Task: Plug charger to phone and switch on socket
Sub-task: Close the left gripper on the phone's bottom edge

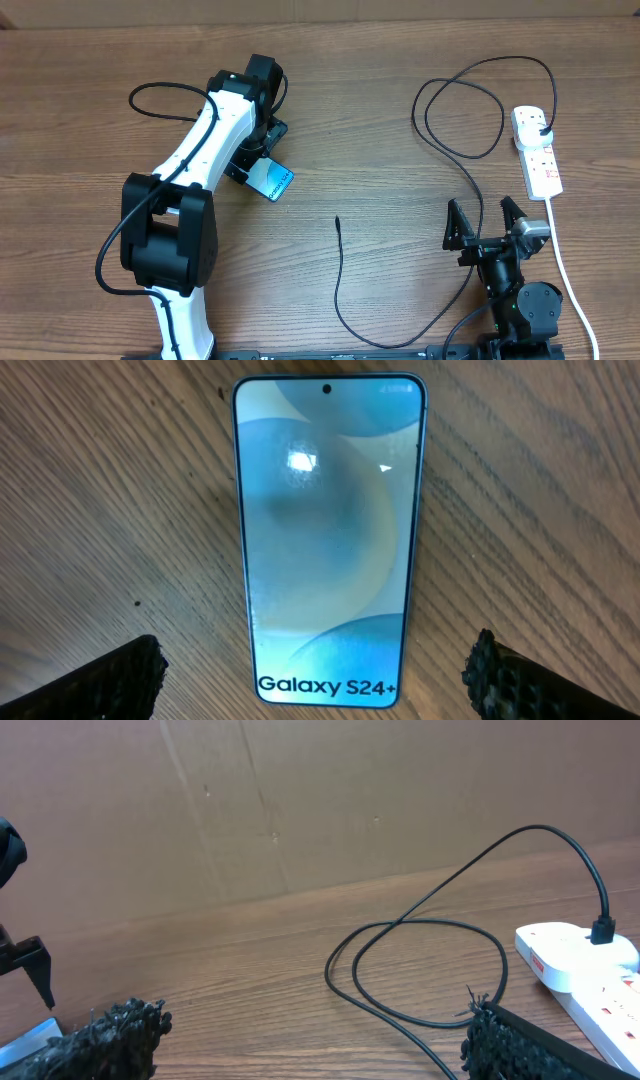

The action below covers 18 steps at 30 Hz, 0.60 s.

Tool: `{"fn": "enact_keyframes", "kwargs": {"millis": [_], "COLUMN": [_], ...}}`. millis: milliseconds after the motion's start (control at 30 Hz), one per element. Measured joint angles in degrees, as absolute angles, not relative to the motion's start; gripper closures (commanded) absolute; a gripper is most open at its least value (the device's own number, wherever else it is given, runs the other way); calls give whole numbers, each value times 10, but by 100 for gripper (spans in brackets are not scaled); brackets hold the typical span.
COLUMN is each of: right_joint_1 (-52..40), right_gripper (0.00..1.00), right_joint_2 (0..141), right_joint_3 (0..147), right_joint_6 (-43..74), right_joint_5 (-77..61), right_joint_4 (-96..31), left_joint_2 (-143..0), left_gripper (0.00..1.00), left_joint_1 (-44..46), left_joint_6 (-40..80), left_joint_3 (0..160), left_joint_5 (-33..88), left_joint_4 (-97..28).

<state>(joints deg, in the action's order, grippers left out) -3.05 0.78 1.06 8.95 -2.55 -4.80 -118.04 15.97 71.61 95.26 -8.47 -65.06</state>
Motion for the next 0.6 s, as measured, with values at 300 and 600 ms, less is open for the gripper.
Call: {"fn": "enact_keyframes", "kwargs": {"millis": [300, 600], "right_joint_1": [-30, -30], "right_gripper": [0, 0], "right_joint_2": [8, 8], "right_joint_3": [11, 11], "right_joint_6": [90, 89], "right_joint_5": [-25, -25], "right_joint_4": [-48, -48], "left_joint_2": [-1180, -1181], "left_gripper": [0, 0], "left_joint_1": [160, 160], "left_joint_6": [716, 716], "left_joint_3": [916, 886], "left_joint_5": [-90, -82], "left_joint_4": [-611, -577]}}
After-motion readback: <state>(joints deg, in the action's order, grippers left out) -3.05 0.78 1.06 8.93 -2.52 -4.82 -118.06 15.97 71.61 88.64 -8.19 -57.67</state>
